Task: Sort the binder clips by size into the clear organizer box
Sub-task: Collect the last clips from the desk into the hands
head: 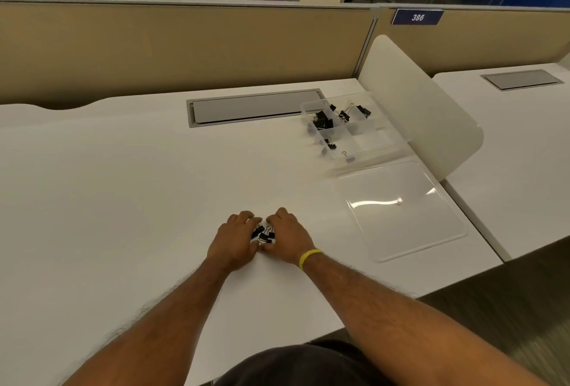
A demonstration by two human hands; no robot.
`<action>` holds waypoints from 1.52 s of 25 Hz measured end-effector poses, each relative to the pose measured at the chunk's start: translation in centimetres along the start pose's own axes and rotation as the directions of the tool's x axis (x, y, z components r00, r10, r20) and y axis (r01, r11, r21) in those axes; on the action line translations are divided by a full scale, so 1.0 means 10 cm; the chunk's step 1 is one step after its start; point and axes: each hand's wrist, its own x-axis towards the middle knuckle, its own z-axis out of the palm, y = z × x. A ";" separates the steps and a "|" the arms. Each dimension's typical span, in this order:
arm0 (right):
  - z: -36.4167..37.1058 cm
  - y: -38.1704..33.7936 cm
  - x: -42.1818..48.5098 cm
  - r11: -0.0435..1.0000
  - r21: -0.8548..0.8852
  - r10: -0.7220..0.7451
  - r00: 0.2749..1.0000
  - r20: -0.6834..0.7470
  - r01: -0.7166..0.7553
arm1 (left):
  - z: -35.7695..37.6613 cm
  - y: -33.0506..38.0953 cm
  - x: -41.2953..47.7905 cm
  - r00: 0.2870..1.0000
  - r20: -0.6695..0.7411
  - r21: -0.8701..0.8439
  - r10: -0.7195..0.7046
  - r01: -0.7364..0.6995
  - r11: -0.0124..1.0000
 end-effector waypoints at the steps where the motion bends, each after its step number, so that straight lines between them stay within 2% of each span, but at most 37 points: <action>1: 0.01 -0.01 0.01 1.000 0.011 0.006 1.000 0.003 -0.006 | 0.01 0.00 0.02 1.000 0.003 0.010 -0.001 0.001 1.000; 8: 0.03 0.05 0.06 0.995 0.097 0.020 1.000 -0.019 -0.018 | 0.02 -0.05 0.06 1.000 0.004 -0.021 0.002 -0.002 1.000; 14: -0.01 0.06 0.07 0.996 0.084 0.032 0.999 -0.004 -0.032 | 0.01 -0.05 0.05 1.000 -0.008 -0.023 0.016 -0.016 1.000; 17: -0.05 0.12 0.08 0.978 0.184 0.100 0.995 0.011 -0.100 | 0.01 -0.06 0.04 1.000 -0.011 -0.036 0.022 -0.022 0.999; 19: -0.09 0.15 0.10 0.964 0.234 0.120 0.992 0.032 -0.124 | 0.01 -0.08 0.04 0.999 -0.031 -0.063 0.021 -0.022 0.998; 27: -0.10 0.17 0.04 0.980 0.167 0.108 0.994 -0.010 -0.105 | -0.03 -0.07 0.02 0.987 -0.145 -0.206 -0.063 0.033 0.978; 30: -0.08 0.22 0.00 0.959 0.257 0.136 0.989 -0.063 -0.115 | -0.03 -0.02 0.03 0.978 -0.191 -0.297 -0.088 0.028 0.954; 35: -0.18 0.24 -0.07 0.801 0.592 0.227 0.962 -0.154 -0.095 | -0.08 0.21 0.12 0.950 -0.231 -0.548 -0.209 0.051 0.835; 36: -0.21 0.20 -0.07 0.765 0.642 0.213 0.963 -0.164 -0.060 | -0.09 0.26 0.15 0.946 -0.194 -0.635 -0.262 0.083 0.768; 38: -0.27 0.11 -0.07 0.752 0.658 0.150 0.963 -0.224 0.036 | -0.15 0.38 0.20 0.937 -0.036 -0.819 -0.346 0.171 0.548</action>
